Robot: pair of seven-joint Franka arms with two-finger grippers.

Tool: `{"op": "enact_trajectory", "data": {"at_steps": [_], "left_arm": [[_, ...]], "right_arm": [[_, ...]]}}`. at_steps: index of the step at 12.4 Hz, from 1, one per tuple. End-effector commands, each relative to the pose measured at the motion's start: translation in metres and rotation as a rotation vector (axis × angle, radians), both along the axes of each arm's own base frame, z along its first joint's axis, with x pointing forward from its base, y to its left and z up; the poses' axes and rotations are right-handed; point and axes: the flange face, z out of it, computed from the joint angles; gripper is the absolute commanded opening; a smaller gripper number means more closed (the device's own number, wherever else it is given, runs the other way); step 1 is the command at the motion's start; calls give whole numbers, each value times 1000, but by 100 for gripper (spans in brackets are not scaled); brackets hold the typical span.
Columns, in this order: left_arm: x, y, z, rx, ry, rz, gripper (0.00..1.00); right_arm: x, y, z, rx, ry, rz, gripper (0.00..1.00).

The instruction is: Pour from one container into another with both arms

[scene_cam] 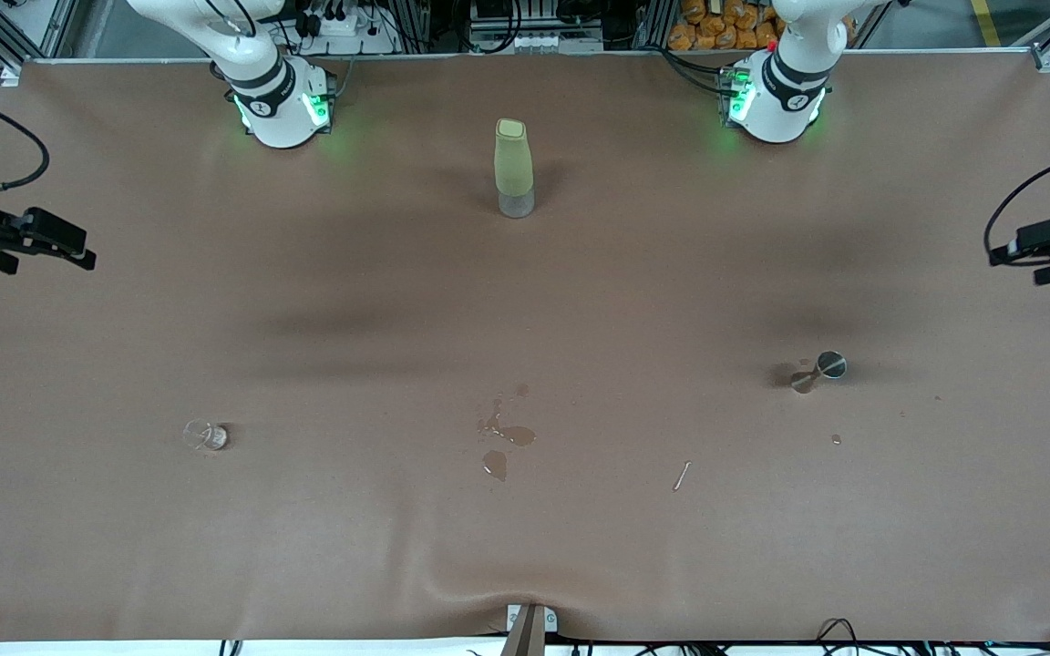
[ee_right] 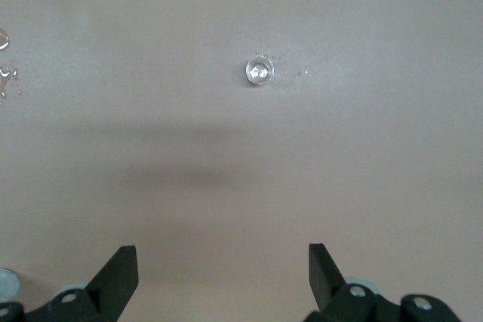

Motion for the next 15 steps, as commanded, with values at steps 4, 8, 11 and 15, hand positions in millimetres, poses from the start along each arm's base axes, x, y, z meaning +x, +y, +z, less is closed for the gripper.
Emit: {"op": "enact_trajectory", "data": {"at_steps": [4,8,11,15], "left_arm": [[13,26,-92,-218,-175,-221,100],[14,32,-143,-296,-273,-428,100],[12,41,-166,-349,-376,-539,100],[7,53,-229,-466,-505,-573,100]], "right_arm": [[26,-70,-32,71,-25,134,100],[42,-124,-83,158,-57,241,100],[51,-143,-113,197,-75,277,100],[57,-160,-151,275,-90,343,100]]}}
